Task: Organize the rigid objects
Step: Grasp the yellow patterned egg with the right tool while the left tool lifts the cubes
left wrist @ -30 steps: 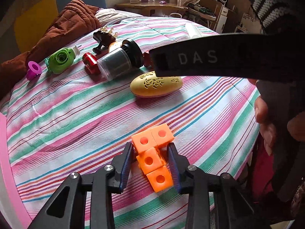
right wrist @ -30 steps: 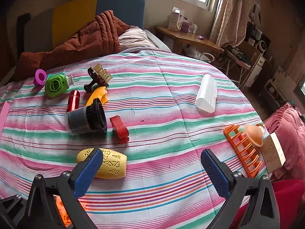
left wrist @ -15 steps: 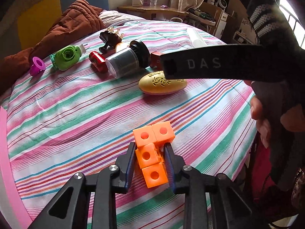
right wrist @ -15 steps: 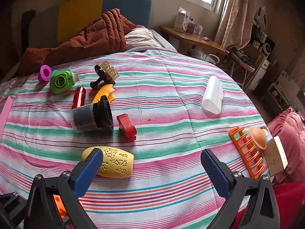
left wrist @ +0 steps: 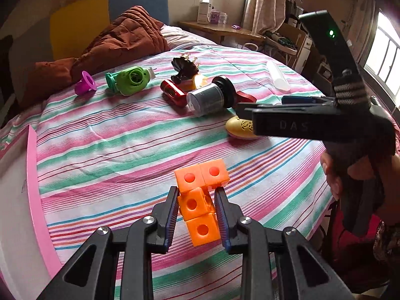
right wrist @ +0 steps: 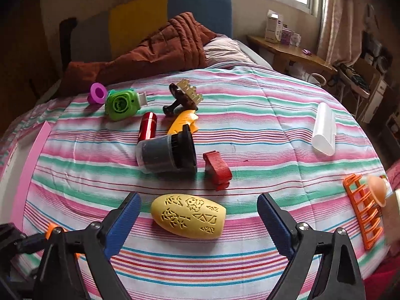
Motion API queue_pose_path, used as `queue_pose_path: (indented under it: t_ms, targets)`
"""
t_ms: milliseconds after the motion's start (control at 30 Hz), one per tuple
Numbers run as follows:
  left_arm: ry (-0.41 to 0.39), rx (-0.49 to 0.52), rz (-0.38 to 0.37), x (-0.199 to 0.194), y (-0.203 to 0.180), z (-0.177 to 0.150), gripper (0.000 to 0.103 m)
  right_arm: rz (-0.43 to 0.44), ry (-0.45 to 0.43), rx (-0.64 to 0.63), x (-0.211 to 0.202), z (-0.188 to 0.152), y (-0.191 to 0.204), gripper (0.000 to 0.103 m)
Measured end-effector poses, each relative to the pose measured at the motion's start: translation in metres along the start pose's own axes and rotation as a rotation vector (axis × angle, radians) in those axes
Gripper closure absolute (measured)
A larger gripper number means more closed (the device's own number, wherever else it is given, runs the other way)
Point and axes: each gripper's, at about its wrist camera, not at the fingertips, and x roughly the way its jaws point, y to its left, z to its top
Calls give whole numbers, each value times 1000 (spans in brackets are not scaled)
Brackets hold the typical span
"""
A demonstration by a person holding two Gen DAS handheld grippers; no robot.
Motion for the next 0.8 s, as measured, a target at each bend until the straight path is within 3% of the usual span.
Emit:
queue_pose_path:
  t_ms: [133, 167, 300, 367, 500, 633, 733, 800]
  targets:
    - [-31, -32, 9, -14, 14, -1, 75, 19, 49, -60, 21, -2, 3, 21]
    - [-38, -45, 8, -19, 19, -1, 75, 44, 72, -41, 27, -3, 0, 26]
    - [-58, -103, 16, -33, 41, -3, 75, 151, 173, 89, 31, -11, -9, 29]
    - [-70, -130, 23, -42, 50, -5, 75, 203, 166, 107, 24, -13, -7, 29]
    - [-89, -178, 46, -55, 70, -10, 75, 156, 89, 52, 12, -8, -1, 29]
    - [-98, -217, 63, -64, 86, -14, 75, 116, 113, -50, 22, -6, 9, 31]
    - [-107, -244, 70, -70, 96, -17, 75, 94, 151, -96, 34, -5, 16, 54]
    - [-115, -261, 77, -73, 102, -18, 75, 89, 158, -95, 37, -5, 17, 58]
